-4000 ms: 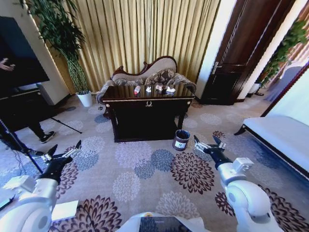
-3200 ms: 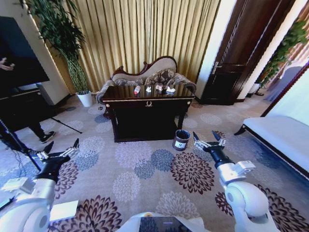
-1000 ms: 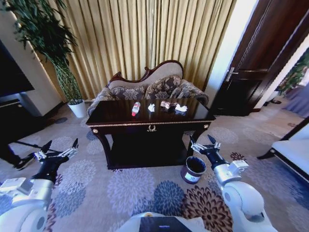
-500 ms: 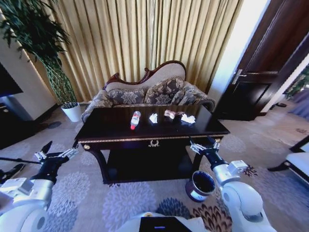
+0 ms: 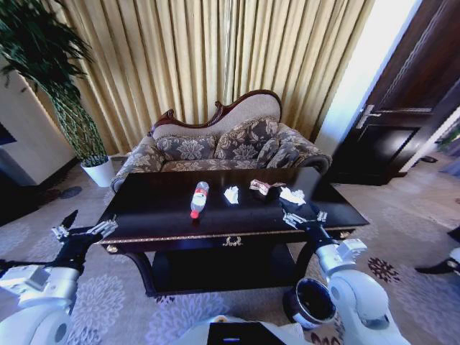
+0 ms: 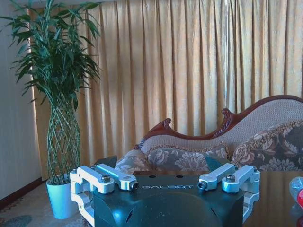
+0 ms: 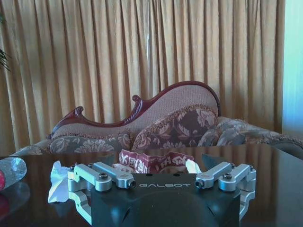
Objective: Move to the front of the table and place the trash on the table into the trash bin.
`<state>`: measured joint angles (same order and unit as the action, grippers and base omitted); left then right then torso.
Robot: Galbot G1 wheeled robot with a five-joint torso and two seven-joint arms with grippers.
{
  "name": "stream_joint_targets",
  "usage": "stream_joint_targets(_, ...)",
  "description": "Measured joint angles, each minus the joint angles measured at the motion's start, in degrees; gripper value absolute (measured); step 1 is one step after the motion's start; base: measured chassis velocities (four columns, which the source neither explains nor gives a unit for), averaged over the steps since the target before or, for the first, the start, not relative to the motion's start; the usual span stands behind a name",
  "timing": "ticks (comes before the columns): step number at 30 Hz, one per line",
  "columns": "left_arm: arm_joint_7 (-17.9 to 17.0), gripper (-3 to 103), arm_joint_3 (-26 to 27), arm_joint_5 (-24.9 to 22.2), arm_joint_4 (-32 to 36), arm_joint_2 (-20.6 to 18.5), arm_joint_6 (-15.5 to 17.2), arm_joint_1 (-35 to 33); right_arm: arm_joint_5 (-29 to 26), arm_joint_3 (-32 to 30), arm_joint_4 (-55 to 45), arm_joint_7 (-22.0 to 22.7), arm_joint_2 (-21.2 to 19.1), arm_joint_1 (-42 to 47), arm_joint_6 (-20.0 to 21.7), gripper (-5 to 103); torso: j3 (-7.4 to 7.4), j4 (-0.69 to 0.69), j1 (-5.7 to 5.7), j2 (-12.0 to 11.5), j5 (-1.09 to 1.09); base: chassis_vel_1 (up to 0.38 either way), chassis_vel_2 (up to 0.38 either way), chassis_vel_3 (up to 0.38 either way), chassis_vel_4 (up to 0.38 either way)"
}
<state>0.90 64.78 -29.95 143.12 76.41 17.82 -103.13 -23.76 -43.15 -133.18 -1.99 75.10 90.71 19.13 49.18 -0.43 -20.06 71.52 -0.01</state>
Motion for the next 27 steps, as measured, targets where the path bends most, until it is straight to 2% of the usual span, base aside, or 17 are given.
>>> stream_joint_targets(6, 0.0, 100, 0.2, -0.2, 0.1, 0.1, 0.0, -0.3, -2.9, 0.2, 0.7, 2.0, -2.6, -1.8, 2.8, 100, -0.04, 0.00, 0.10, 0.1, 0.02, 0.032, -0.044, -0.030, 0.037)
stream_joint_targets(10, 0.0, 100, 0.4, -0.7, 0.1, 0.1, -0.1, -0.4, -9.3, 0.0, 3.5, 5.1, -7.6, -6.9, 7.5, 100, -0.01, 0.01, 0.06, 0.0, 0.02, 0.001, -0.031, -0.009, 0.023)
stream_joint_targets(12, -0.1, 100, 0.5, -1.1, 0.1, 0.1, -0.1, -0.5, -10.5, -0.1, 4.5, 5.6, -8.9, -8.2, 8.2, 100, 0.00, 0.01, 0.02, 0.0, 0.02, 0.000, 0.000, 0.000, 0.000)
stream_joint_targets(14, -0.2, 100, 0.9, -1.9, 0.1, 0.2, -0.1, -0.8, -13.9, -0.3, 7.8, 6.8, -12.9, -11.5, 10.1, 100, 0.01, 0.02, -0.02, 0.0, 0.02, 0.000, 0.000, 0.000, 0.000)
stream_joint_targets(15, -0.2, 100, 0.9, -1.9, 0.1, 0.2, -0.1, -0.8, -13.9, -0.3, 7.8, 6.8, -12.9, -11.5, 10.1, 100, 0.01, 0.02, -0.02, 0.0, 0.02, 0.000, 0.000, 0.000, 0.000)
stream_joint_targets(18, -0.2, 100, 1.1, -2.3, 0.1, 0.2, -0.1, -1.0, -16.9, 0.0, 10.8, 7.3, -17.4, -14.6, 11.8, 100, 0.00, 0.00, 0.00, 0.0, 0.01, 0.000, 0.000, 0.000, 0.000)
stream_joint_targets(19, -0.2, 100, 1.1, -2.3, 0.1, 0.2, -0.1, -1.0, -16.9, 0.0, 10.8, 7.3, -17.4, -14.6, 11.8, 100, 0.00, 0.00, 0.00, 0.0, 0.01, 0.000, 0.000, 0.000, 0.000)
stream_joint_targets(22, -0.8, 100, 0.9, -2.3, 0.1, 0.2, 0.0, -1.0, -19.6, 1.5, 13.9, 7.4, -22.3, -17.8, 13.8, 100, -0.01, 0.00, 0.02, 0.0, 0.03, 0.000, 0.000, 0.000, 0.000)
stream_joint_targets(27, -0.9, 100, 0.7, -2.3, -0.1, 0.3, 0.2, -0.9, -22.3, 3.4, 16.0, 7.4, -25.5, -20.1, 16.1, 100, 0.00, 0.00, 0.02, 0.0, 0.02, 0.000, 0.000, 0.000, 0.000)
